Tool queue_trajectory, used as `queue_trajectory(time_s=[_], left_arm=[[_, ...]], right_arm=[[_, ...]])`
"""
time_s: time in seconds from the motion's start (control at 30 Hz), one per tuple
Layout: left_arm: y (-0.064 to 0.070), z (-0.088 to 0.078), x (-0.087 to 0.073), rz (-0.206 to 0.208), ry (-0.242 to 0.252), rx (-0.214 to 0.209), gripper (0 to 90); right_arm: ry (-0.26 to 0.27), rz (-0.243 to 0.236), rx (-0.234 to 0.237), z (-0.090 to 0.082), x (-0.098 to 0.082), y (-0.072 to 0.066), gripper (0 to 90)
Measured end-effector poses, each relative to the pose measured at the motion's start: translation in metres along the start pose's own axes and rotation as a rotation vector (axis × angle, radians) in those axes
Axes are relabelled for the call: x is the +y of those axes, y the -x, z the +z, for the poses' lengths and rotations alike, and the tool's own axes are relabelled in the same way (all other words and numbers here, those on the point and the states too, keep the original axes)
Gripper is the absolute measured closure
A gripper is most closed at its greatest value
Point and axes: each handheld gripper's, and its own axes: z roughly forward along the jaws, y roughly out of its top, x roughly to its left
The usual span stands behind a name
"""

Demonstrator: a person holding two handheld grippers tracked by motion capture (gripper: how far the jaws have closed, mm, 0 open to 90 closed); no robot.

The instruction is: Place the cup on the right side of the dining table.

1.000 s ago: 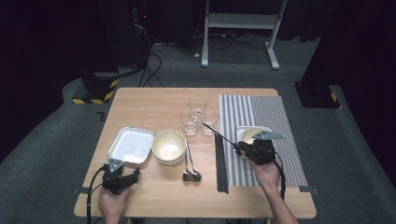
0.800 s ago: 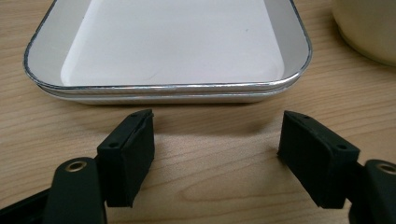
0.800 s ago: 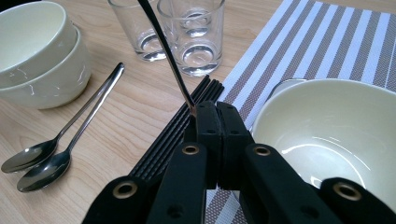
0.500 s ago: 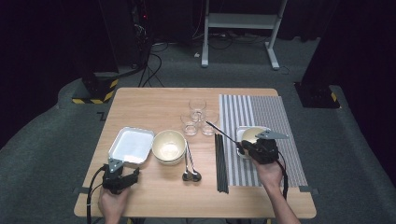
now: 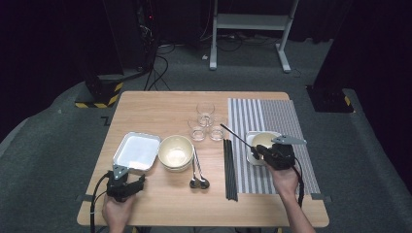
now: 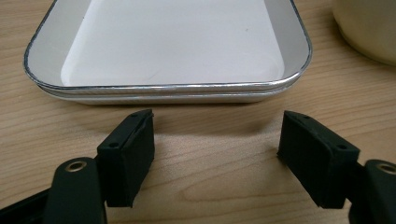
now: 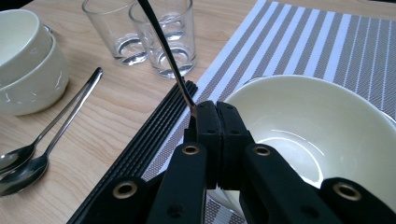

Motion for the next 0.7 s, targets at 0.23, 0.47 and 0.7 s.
queue_trajectory(time_s=[0.23,0.47,0.7], left_arm=[[0.000,0.000,0.000,0.000,0.001,0.000,26.9],[0.000,0.000,0.000,-0.003,0.003,0.001,26.9],[0.000,0.000,0.000,-0.002,0.003,0.001,26.9]], right_arm=[[0.004,0.004,-0.017,-0.004,0.000,0.005,89.6],[0.015,0.020,-0.037,-0.008,0.001,0.013,89.5],[0.014,0.031,-0.060,-0.010,-0.001,0.022,89.5]])
